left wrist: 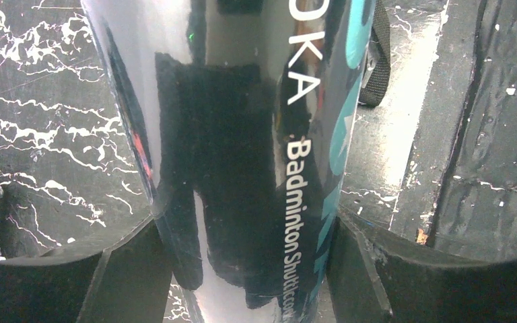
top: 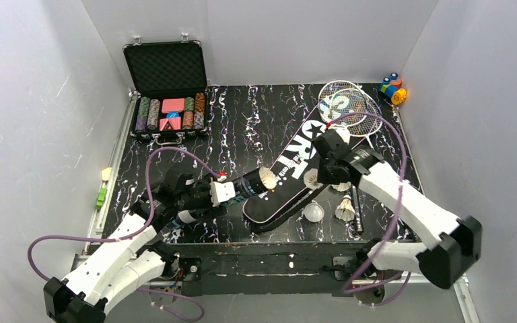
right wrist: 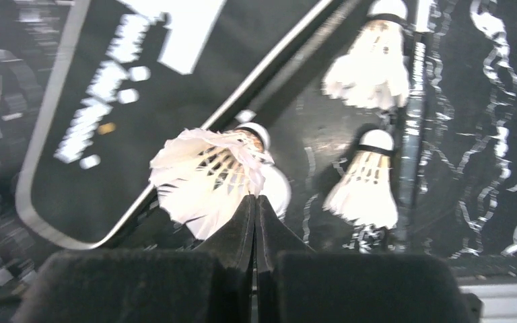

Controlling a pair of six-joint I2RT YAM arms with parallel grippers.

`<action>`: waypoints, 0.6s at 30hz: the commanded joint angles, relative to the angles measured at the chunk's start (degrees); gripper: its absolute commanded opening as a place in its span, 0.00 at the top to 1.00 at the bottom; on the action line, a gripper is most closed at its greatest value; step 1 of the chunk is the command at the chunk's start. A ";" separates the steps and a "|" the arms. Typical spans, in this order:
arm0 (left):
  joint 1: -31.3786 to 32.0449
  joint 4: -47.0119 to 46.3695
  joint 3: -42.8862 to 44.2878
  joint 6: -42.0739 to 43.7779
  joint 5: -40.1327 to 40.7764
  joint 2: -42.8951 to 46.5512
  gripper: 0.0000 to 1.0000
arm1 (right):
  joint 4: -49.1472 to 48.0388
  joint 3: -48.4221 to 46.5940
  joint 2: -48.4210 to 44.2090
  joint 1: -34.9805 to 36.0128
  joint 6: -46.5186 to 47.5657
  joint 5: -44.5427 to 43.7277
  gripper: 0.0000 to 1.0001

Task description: Pack up the badminton gear

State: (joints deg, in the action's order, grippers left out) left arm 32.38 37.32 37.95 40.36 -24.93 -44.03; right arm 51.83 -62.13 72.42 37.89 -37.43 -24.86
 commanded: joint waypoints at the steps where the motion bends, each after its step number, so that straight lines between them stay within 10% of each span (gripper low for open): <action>1: 0.23 -1.15 0.05 1.06 0.12 0.55 0.95 | 1.14 -6.26 -10.65 0.87 0.20 11.88 0.99; 18: 0.23 -0.83 0.80 3.73 -0.46 0.09 0.95 | -17.41 -8.27 -22.82 0.87 -10.74 42.96 0.99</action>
State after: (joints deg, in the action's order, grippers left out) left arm 32.38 37.36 37.82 43.48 -24.64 -44.16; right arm 44.69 -72.47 48.18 38.65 -43.90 8.21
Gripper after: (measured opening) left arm 0.673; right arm 0.021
